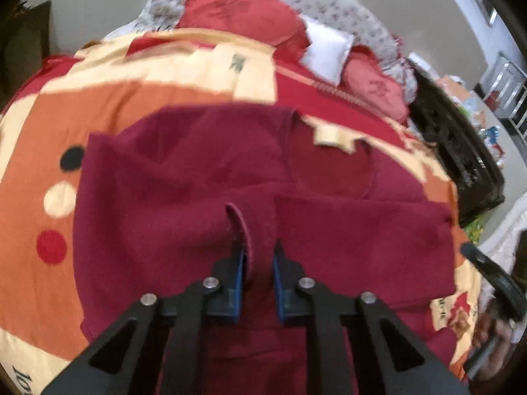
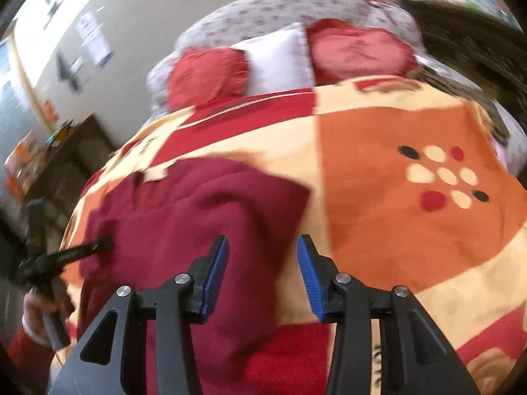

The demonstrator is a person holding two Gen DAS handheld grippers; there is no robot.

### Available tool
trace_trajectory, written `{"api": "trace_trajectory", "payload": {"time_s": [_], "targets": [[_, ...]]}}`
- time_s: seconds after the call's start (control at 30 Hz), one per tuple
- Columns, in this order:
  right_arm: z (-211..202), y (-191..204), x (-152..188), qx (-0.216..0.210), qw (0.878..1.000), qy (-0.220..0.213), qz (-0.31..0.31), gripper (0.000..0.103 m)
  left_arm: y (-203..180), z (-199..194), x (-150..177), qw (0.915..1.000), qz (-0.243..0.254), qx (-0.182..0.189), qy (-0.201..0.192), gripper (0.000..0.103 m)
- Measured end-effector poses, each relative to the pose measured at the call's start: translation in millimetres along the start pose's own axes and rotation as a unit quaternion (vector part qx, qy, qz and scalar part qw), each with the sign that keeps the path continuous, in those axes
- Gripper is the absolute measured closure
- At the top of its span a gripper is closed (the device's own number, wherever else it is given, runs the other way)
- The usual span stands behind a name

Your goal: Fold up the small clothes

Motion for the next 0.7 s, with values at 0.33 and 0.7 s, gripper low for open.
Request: {"api": "trace_trajectory", "payload": {"time_s": [0.33,0.7], "targets": [[58.9,14.2,-31.5,-0.033,0.999,0.021,0.019,0.062,38.5,-47.8,-5.8,0.9992,0.001,-0.018,-0.035,0.09],[26.8,32.0,-30.8,0.041,0.998,-0.006,-0.047,0.058,63.7,-15.5,10.4,0.9985,-0.038,-0.039,-0.005,0.07]]}}
Point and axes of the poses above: each gripper's, at about its wrist camera, not at the fingertips, and z roughly the way its jaws point, y to its left, x to its underside, the point moved 8 cm from there along z, roughly the way its jaws point, and after that the axes turned 1 degree about y, right-handed, at the moved point
